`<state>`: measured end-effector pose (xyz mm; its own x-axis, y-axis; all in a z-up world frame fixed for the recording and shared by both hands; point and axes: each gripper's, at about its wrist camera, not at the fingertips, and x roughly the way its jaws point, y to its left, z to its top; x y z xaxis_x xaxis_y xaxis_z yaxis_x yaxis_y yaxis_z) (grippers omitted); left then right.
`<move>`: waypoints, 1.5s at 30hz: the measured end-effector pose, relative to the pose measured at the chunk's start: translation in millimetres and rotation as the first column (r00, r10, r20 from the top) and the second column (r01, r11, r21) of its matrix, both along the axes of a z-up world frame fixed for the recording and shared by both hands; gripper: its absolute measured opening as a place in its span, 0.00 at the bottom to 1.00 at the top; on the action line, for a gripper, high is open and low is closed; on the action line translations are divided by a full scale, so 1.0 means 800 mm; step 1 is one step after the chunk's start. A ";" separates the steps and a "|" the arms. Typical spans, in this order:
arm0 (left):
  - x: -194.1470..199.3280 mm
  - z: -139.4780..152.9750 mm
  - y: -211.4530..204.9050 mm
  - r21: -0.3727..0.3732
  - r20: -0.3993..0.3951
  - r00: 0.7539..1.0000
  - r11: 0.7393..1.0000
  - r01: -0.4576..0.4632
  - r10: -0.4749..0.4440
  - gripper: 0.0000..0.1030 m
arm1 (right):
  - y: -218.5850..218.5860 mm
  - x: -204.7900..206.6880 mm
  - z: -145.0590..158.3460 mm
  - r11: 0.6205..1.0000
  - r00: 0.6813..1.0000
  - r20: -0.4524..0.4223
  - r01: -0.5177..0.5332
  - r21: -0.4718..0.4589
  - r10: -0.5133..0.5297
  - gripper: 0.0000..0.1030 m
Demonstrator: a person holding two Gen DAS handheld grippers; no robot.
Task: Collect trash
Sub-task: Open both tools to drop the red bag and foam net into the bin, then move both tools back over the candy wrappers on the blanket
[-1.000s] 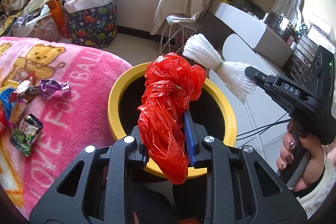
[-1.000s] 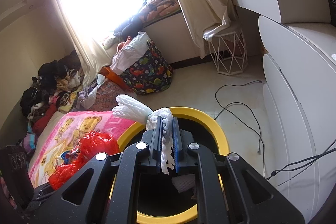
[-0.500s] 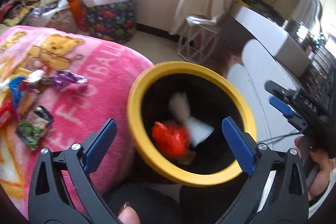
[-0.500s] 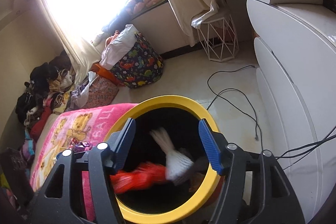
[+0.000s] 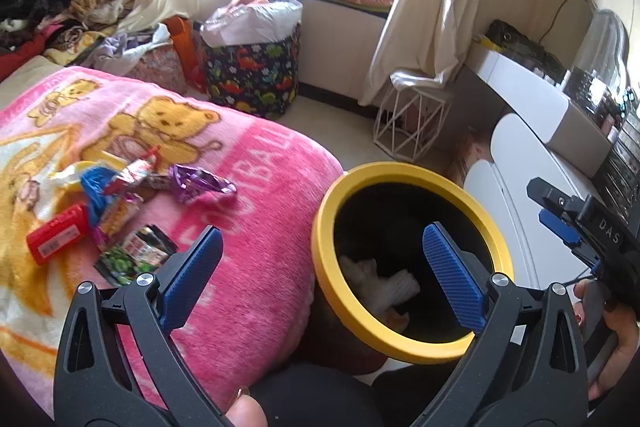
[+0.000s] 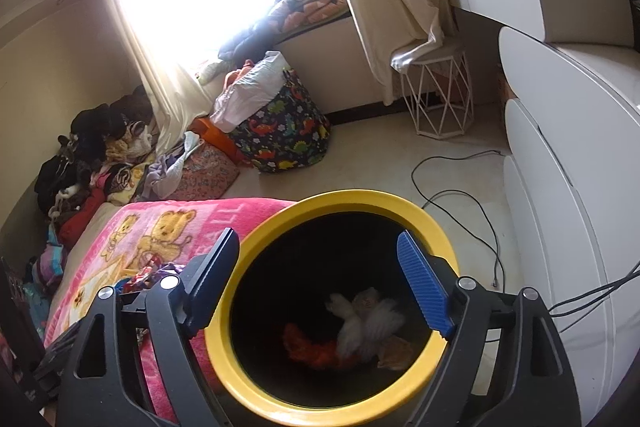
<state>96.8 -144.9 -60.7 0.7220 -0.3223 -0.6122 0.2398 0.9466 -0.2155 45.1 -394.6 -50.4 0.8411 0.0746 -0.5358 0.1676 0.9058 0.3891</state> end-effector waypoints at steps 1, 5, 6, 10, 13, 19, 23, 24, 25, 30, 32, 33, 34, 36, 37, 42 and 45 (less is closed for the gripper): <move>0.000 0.003 0.004 -0.002 0.007 1.000 1.000 -0.007 0.007 0.89 | 0.004 0.000 0.002 1.000 1.000 0.005 -0.006 -0.002 0.006 0.77; -0.002 0.011 0.019 -0.010 0.031 0.999 0.999 -0.036 0.037 0.89 | 0.019 0.000 0.008 0.999 0.999 0.019 -0.032 -0.014 0.032 0.79; -0.002 0.013 0.024 -0.012 0.037 0.998 0.999 -0.044 0.044 0.89 | 0.026 0.000 0.011 0.999 0.999 0.024 -0.043 -0.017 0.043 0.80; -0.004 0.019 0.039 -0.017 0.057 0.996 0.998 -0.068 0.069 0.89 | 0.046 0.001 0.018 0.997 0.996 0.040 -0.073 -0.030 0.075 0.81; -0.004 0.024 0.050 -0.017 0.072 0.994 0.996 -0.085 0.086 0.89 | 0.060 0.002 0.024 0.995 0.994 0.048 -0.096 -0.040 0.098 0.82; -0.005 0.032 0.072 -0.024 0.094 0.989 0.993 -0.117 0.119 0.89 | 0.087 0.002 0.033 0.989 0.988 0.066 -0.134 -0.057 0.138 0.85; -0.004 0.038 0.084 -0.028 0.104 0.985 0.990 -0.135 0.138 0.89 | 0.102 0.002 0.036 0.984 0.983 0.071 -0.162 -0.068 0.167 0.86; -0.003 0.039 0.088 -0.030 0.106 0.984 0.989 -0.142 0.144 0.89 | 0.107 0.003 0.037 0.983 0.982 0.071 -0.168 -0.070 0.173 0.86; -0.003 0.039 0.092 -0.033 0.108 0.983 0.989 -0.146 0.149 0.89 | 0.111 0.003 0.037 0.982 0.981 0.071 -0.175 -0.072 0.180 0.87; -0.001 0.043 0.114 -0.050 0.110 0.976 0.981 -0.186 0.190 0.89 | 0.134 0.006 0.040 0.975 0.974 0.070 -0.208 -0.080 0.214 0.88; -0.001 0.044 0.121 -0.052 0.113 0.972 0.978 -0.200 0.204 0.89 | 0.142 0.008 0.039 0.972 0.972 0.069 -0.220 -0.084 0.226 0.88; 0.000 0.045 0.127 -0.056 0.114 0.970 0.976 -0.209 0.214 0.89 | 0.147 0.009 0.040 0.970 0.970 0.068 -0.228 -0.085 0.234 0.88; 0.000 0.045 0.130 -0.059 0.114 0.969 0.975 -0.215 0.220 0.89 | 0.151 0.010 0.039 0.968 0.969 0.065 -0.234 -0.087 0.240 0.88; 0.002 0.046 0.137 -0.063 0.117 0.965 0.971 -0.230 0.236 0.89 | 0.163 0.014 0.039 0.963 0.964 0.061 -0.252 -0.099 0.259 0.88; 0.003 0.047 0.143 -0.065 0.119 0.962 0.968 -0.241 0.247 0.89 | 0.169 0.015 0.039 0.960 0.962 0.061 -0.260 -0.107 0.267 0.88; 0.005 0.046 0.166 -0.073 0.113 0.952 0.958 -0.279 0.285 0.89 | 0.200 0.026 0.033 0.938 0.944 0.041 -0.318 -0.137 0.327 0.88; 0.009 0.046 0.181 -0.075 0.107 0.945 0.950 -0.302 0.308 0.89 | 0.218 0.033 0.027 0.926 0.934 0.025 -0.350 -0.144 0.357 0.89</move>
<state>104.2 -0.3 -23.7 0.8561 -0.1077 -0.5055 -0.0318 0.9652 -0.2595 71.7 -220.3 -29.0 0.7992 0.3017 -0.5198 -0.1897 0.9473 0.2582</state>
